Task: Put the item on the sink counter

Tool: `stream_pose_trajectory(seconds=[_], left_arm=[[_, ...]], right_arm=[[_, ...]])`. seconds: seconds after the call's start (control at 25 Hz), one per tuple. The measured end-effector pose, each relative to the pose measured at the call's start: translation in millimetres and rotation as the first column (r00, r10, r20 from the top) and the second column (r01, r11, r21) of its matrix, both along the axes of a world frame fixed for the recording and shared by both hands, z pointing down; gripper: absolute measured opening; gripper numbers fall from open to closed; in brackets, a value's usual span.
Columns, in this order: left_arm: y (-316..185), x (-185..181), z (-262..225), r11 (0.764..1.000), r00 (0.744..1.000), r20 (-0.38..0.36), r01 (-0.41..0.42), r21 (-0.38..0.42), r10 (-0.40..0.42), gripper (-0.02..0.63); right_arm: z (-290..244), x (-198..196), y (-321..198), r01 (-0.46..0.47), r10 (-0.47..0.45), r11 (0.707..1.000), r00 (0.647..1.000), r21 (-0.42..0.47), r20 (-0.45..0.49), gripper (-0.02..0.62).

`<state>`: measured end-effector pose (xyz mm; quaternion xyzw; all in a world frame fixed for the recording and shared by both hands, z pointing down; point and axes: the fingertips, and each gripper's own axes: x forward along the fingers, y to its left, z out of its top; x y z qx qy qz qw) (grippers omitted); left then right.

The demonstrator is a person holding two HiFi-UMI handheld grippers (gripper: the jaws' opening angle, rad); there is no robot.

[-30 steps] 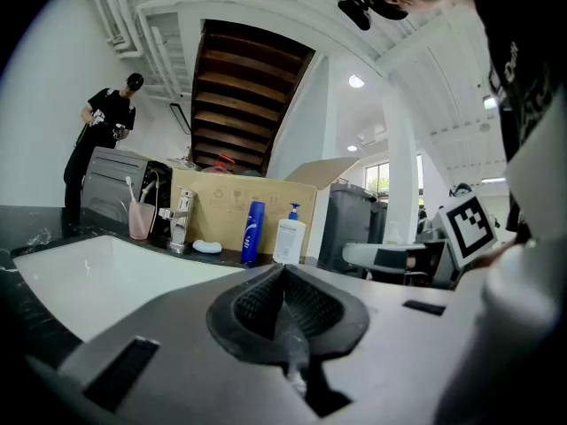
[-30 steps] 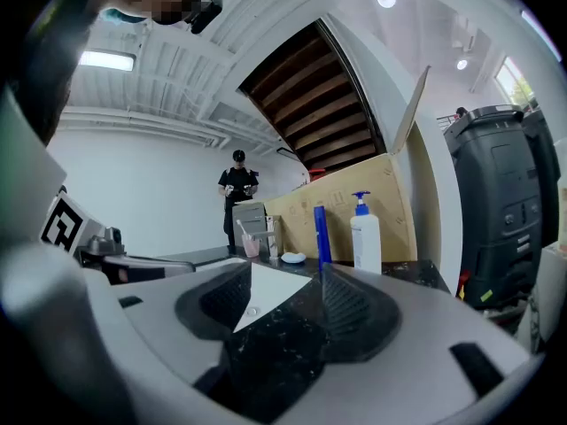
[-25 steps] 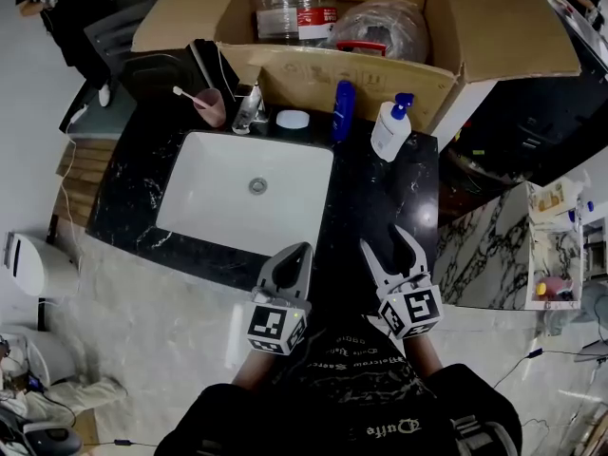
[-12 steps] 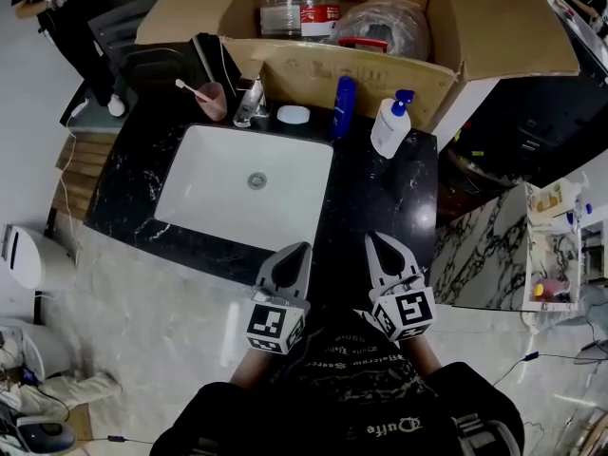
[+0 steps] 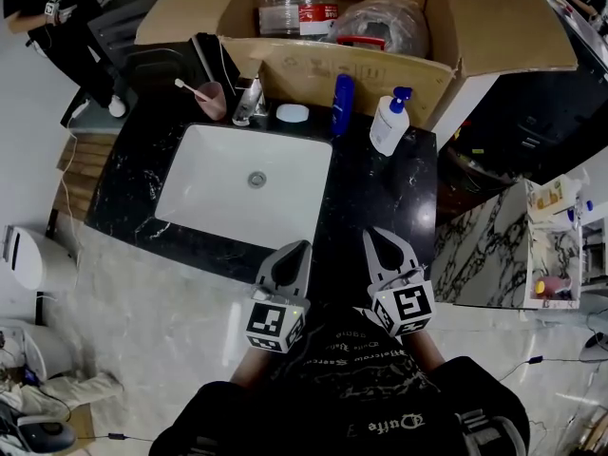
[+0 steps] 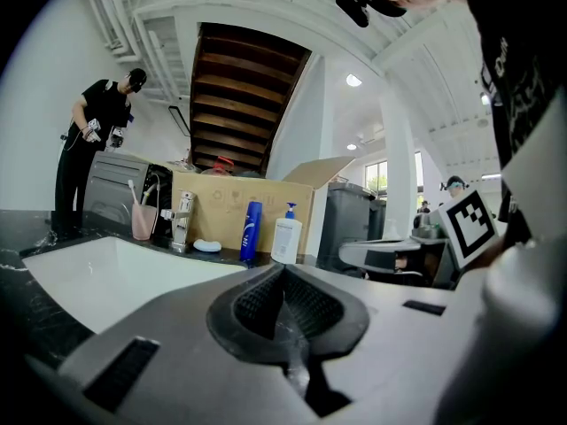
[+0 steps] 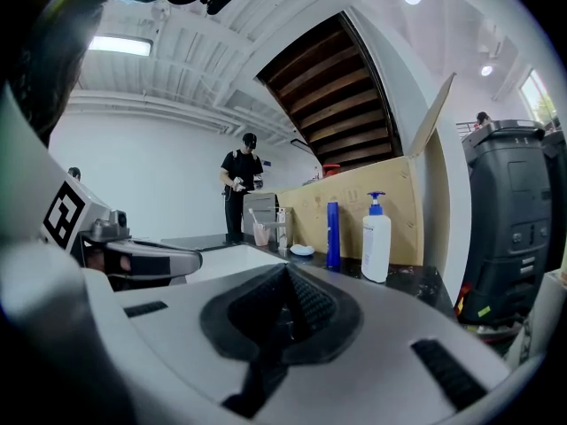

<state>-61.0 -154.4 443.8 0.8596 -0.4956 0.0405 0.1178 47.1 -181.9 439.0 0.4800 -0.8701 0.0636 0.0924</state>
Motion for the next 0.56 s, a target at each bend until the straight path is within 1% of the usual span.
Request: stream_pose_trajectory(seconds=[0.32, 0.56], left_arm=[[-2.7, 2.2, 0.8, 1.000, 1.000, 0.002, -0.001, -0.009, 0.001, 0.008], [-9.5, 5.8, 1.6, 1.000, 1.000, -0.007, -0.003, -0.006, 0.003, 0.008]], right_arm=[[-0.9, 4.0, -5.4, -0.008, 0.008, 1.000, 1.000, 0.006, -0.018, -0.002], [3.9, 12.5, -14.1, -0.039, 0.038, 0.999, 0.999, -0.013, -0.004, -0.002]])
